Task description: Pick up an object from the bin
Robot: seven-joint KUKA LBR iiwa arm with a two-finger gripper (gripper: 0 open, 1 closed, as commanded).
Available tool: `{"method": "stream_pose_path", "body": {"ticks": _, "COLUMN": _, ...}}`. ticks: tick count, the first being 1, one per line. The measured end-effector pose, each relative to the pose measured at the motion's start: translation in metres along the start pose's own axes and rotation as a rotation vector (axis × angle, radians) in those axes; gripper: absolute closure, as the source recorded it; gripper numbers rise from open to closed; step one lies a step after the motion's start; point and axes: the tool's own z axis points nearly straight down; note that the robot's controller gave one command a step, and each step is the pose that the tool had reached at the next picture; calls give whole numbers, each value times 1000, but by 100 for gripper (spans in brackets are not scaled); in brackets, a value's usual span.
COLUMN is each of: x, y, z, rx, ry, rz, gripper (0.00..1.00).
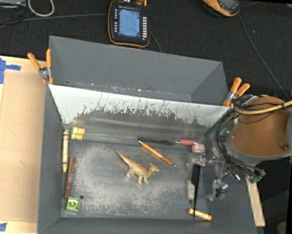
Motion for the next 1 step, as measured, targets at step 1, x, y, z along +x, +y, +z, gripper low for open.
{"method": "stream_pose_path", "body": {"ticks": 1, "x": -4, "y": 12, "z": 18, "rx": -13, "ry": 3, "rz": -639, "gripper": 0}}
